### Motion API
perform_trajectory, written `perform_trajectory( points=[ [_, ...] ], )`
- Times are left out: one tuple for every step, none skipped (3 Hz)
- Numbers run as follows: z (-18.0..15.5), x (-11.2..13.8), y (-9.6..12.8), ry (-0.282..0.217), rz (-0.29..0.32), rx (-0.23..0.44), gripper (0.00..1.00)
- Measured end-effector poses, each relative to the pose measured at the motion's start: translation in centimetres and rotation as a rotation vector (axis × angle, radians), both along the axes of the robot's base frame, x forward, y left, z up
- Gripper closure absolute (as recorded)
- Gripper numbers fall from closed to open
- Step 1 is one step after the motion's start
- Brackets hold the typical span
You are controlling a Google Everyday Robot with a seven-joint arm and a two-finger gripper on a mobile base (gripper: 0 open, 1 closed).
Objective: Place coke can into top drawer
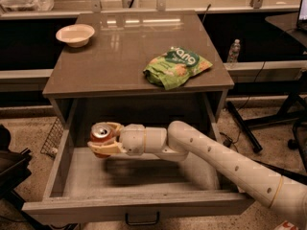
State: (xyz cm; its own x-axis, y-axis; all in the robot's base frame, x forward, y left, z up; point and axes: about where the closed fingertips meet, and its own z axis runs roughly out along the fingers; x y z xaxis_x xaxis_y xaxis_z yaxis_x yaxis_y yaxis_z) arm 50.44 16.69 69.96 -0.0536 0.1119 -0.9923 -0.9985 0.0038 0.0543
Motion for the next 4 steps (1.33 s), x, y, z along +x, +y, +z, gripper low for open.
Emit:
perform_trajectory(
  points=[
    [0.07,-0.09,0.12,-0.001,0.002,0.001,0.39],
    [0.13,-0.19,0.26,-0.001,0.006,0.001,0.18],
    [0.2,-0.3,0.43,-0.002,0.01,0.002,0.0],
    [0.2,-0.3,0.44,-0.002,0.01,0.002,0.0]
  ],
)
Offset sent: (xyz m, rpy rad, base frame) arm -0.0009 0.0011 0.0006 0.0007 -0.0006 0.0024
